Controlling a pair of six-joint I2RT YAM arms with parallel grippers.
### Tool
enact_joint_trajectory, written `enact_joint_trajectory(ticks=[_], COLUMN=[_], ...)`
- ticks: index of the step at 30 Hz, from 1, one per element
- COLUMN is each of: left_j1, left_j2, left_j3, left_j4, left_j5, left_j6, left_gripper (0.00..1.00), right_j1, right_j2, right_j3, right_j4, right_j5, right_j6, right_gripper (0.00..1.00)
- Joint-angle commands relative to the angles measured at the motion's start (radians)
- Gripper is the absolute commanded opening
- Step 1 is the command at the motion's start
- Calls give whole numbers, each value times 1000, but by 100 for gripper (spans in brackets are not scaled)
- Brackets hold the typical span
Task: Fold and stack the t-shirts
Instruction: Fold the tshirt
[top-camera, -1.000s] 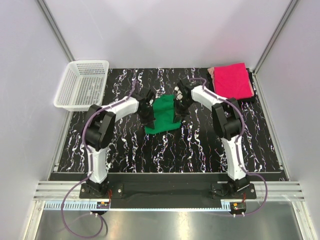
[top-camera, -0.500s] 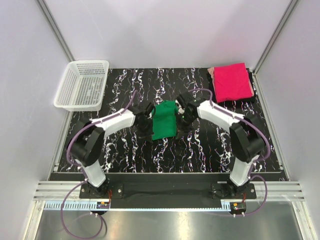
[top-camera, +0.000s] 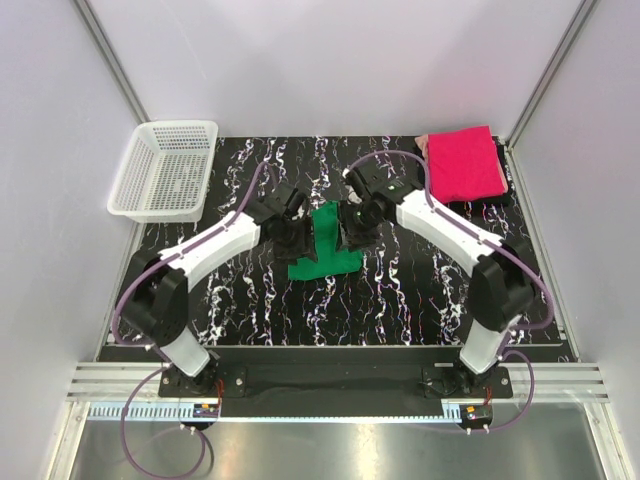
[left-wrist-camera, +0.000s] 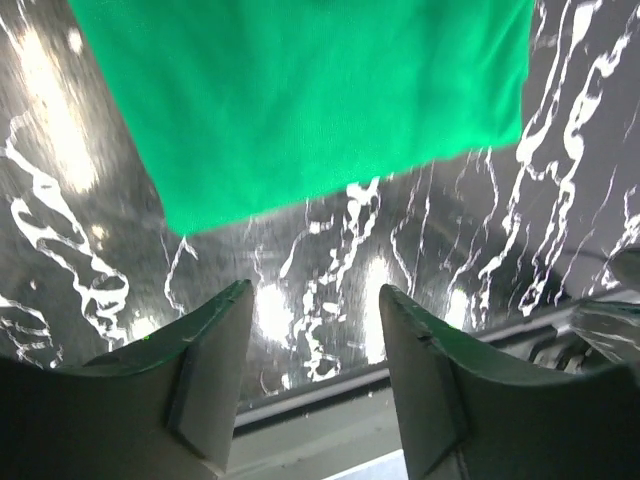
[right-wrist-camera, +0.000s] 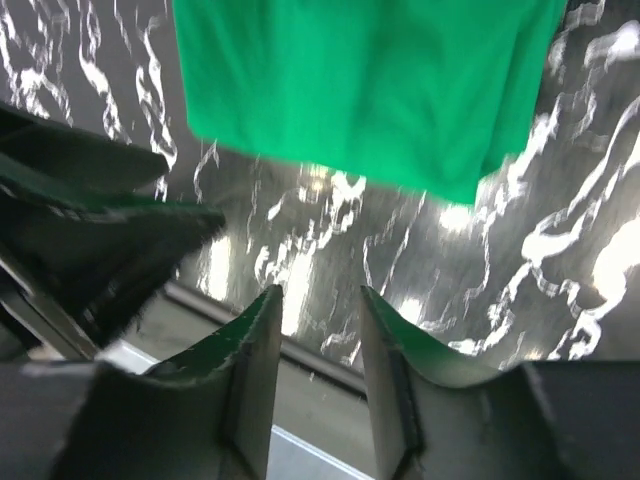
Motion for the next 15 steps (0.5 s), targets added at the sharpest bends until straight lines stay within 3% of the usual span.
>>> enact_joint_trajectory(ticks=[1,7,15], left_j1=[13,36,61], left_j2=[56,110,190], left_j3=[70,116,177], left_j4=[-7,-10,-9], left_j5=[-52,-61,-86], left_j6=[21,28,76], left_gripper=[59,61,59], right_j1=[-9,-60,-102], right_j2=[119,314,394], right_j3=[95,247,274], right_j4=[-23,-21,-13], right_j5=[84,73,70], right_j6=[-75,-111,-126], right_gripper=[44,43,43])
